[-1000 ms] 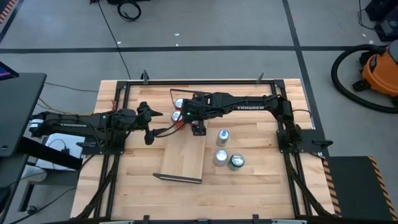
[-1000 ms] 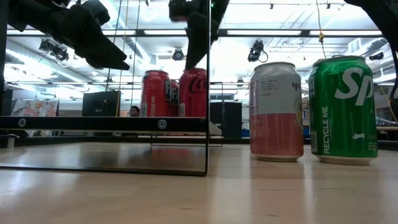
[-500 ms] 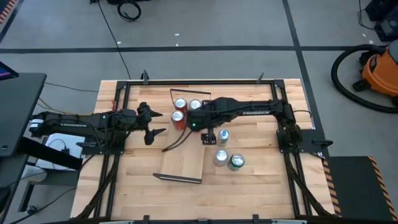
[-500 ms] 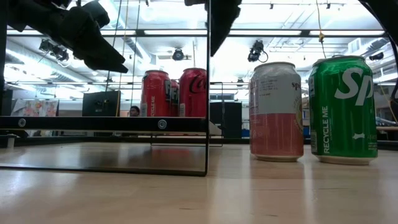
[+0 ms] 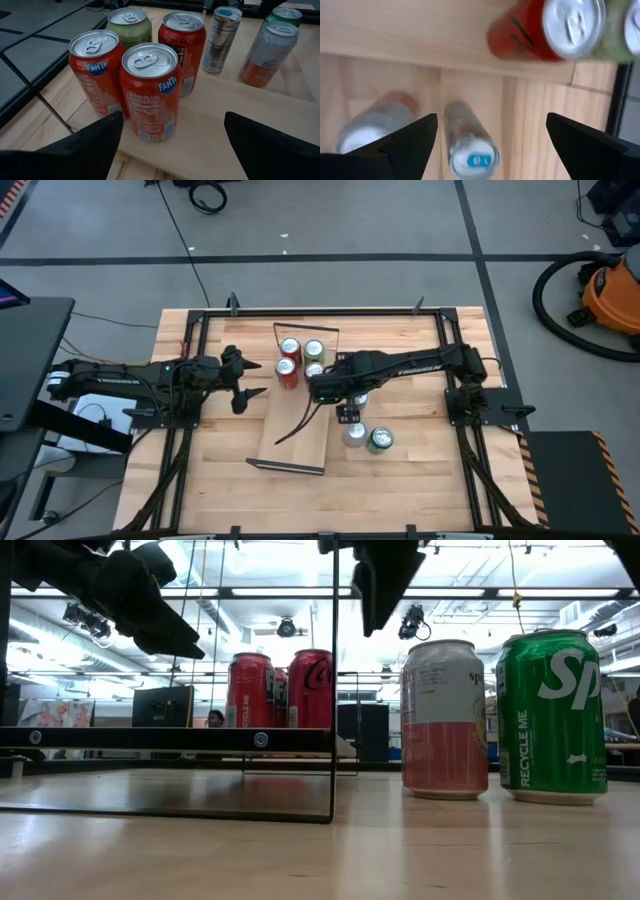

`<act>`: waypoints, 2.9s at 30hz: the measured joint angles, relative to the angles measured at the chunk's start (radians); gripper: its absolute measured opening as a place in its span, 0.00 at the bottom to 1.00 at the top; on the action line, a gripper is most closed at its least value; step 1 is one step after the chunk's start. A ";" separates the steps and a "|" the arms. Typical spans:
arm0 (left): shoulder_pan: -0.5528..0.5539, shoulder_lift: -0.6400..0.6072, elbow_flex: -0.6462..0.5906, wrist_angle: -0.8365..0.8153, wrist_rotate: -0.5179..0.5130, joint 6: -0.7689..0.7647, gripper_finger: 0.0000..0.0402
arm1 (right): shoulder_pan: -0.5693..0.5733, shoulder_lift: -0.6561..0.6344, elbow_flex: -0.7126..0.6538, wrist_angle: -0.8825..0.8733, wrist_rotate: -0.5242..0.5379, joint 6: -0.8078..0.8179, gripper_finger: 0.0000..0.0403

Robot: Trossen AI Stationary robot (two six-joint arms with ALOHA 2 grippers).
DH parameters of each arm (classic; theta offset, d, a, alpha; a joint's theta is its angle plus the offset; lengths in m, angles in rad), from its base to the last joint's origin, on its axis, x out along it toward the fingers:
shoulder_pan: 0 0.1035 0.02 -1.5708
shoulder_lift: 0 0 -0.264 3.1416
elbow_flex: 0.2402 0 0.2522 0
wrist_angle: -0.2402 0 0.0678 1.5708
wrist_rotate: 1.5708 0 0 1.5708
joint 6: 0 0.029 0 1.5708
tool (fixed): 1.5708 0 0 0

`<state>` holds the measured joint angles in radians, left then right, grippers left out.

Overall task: Place canned beverage on shelf
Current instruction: Put the blue soda can on the shelf

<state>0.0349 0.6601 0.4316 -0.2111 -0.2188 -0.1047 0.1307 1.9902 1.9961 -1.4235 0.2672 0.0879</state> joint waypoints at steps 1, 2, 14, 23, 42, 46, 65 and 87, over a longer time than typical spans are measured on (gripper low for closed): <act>0.000 0.000 0.000 -0.001 0.000 0.000 0.89 | 0.000 -0.018 -0.026 0.011 0.000 0.003 0.95; 0.000 0.000 0.000 -0.001 0.000 -0.001 0.89 | 0.000 -0.039 -0.060 0.040 -0.001 0.003 0.95; 0.000 0.000 0.000 0.009 0.000 -0.005 0.89 | 0.001 -0.237 -0.462 0.313 -0.010 0.000 0.95; -0.016 0.000 0.000 0.045 -0.001 0.032 0.89 | -0.025 -0.266 -0.606 0.392 -0.062 0.001 0.93; -0.245 0.002 0.000 0.136 0.069 0.045 0.89 | -0.065 -0.265 -0.553 0.367 -0.080 -0.015 0.65; -0.246 0.063 0.000 0.245 0.052 -0.009 0.89 | -0.065 -0.265 -0.468 0.302 -0.069 -0.010 0.66; -0.246 0.573 0.325 0.313 -0.102 0.094 0.89 | -0.052 -0.266 -0.224 0.351 -0.131 -0.001 0.66; -0.239 0.756 0.460 0.298 -0.234 -0.005 0.73 | -0.048 -0.266 -0.224 0.512 -0.164 0.052 0.66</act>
<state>-0.2046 1.4162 0.8917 0.0864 -0.4527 -0.1094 0.0822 1.7245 1.7721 -0.9112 0.1032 0.1394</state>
